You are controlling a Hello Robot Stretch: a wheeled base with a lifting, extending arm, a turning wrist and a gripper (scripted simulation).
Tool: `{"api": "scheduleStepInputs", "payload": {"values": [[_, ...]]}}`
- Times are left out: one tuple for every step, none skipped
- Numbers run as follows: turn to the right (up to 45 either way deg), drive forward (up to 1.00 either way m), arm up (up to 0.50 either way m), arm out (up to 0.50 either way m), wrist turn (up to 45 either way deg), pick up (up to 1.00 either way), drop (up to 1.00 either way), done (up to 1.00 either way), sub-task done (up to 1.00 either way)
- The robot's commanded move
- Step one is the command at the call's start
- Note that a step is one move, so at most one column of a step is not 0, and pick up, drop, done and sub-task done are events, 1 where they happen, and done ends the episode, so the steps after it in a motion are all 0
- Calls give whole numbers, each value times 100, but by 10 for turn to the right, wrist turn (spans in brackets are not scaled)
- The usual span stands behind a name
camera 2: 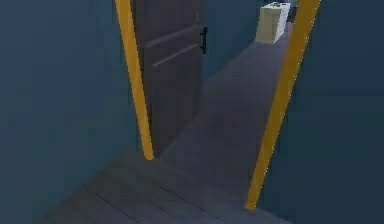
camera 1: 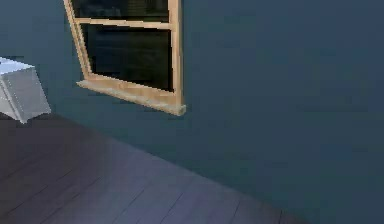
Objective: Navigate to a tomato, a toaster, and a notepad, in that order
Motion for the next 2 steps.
{"api": "scheduleStepInputs", "payload": {"values": [[-450,0,0,0,0,0,0,0,0],[-450,0,0,0,0,0,0,0,0]]}}
